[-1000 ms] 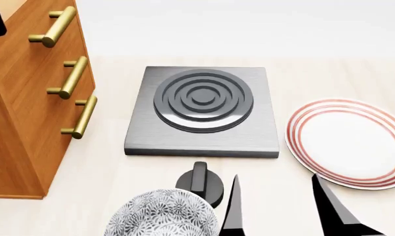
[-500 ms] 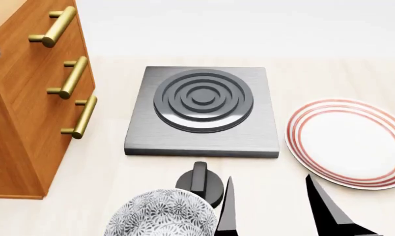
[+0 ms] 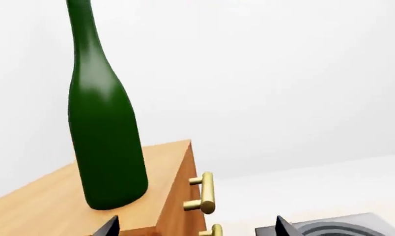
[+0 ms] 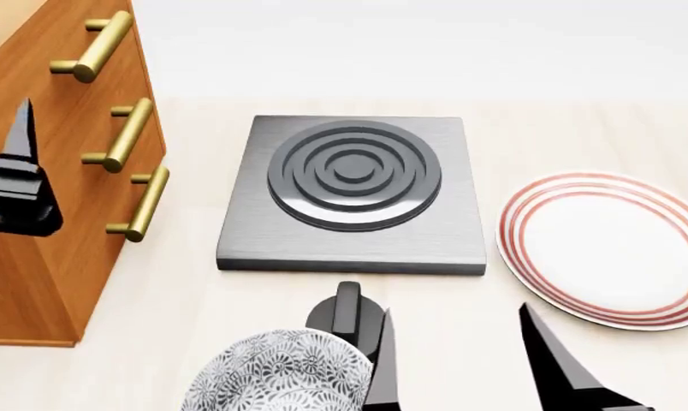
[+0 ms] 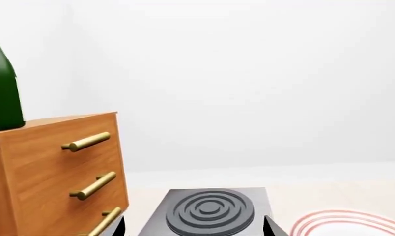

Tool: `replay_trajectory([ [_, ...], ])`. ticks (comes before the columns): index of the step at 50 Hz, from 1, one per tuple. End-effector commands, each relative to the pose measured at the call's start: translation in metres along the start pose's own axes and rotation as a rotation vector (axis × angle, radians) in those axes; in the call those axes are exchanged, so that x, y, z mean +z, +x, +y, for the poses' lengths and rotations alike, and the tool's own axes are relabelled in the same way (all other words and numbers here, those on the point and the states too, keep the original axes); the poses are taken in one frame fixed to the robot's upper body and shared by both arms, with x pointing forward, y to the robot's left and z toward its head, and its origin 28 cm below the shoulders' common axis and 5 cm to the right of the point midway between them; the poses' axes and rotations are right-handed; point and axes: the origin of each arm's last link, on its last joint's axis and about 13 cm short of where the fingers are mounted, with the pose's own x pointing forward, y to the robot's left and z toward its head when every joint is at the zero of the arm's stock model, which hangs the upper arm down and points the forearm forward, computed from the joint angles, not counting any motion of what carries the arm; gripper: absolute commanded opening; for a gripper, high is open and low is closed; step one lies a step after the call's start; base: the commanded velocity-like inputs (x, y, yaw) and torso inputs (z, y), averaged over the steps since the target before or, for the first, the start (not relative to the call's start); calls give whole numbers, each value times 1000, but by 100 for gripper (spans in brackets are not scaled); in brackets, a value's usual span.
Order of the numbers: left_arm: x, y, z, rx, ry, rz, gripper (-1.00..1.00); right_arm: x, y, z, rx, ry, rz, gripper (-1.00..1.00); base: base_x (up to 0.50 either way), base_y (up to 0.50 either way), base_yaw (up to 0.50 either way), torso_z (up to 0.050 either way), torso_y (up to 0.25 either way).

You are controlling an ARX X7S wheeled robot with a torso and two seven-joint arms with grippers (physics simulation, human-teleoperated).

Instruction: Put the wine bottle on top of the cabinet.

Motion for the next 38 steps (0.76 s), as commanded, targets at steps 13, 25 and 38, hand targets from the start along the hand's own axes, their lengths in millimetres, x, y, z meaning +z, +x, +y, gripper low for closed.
replay_trajectory([
  [13, -39, -88, -42, -93, -48, 1, 100, 2, 3, 2, -5, 7, -37, 100, 0, 0, 0, 0, 0],
  [25, -50, -113, -55, -113, -42, 24, 100, 3, 3, 4, 4, 7, -40, 100, 0, 0, 0, 0, 0],
  [38, -53, -124, -62, -145, -60, 26, 100, 1, 4, 6, 14, 6, -35, 100, 0, 0, 0, 0, 0],
])
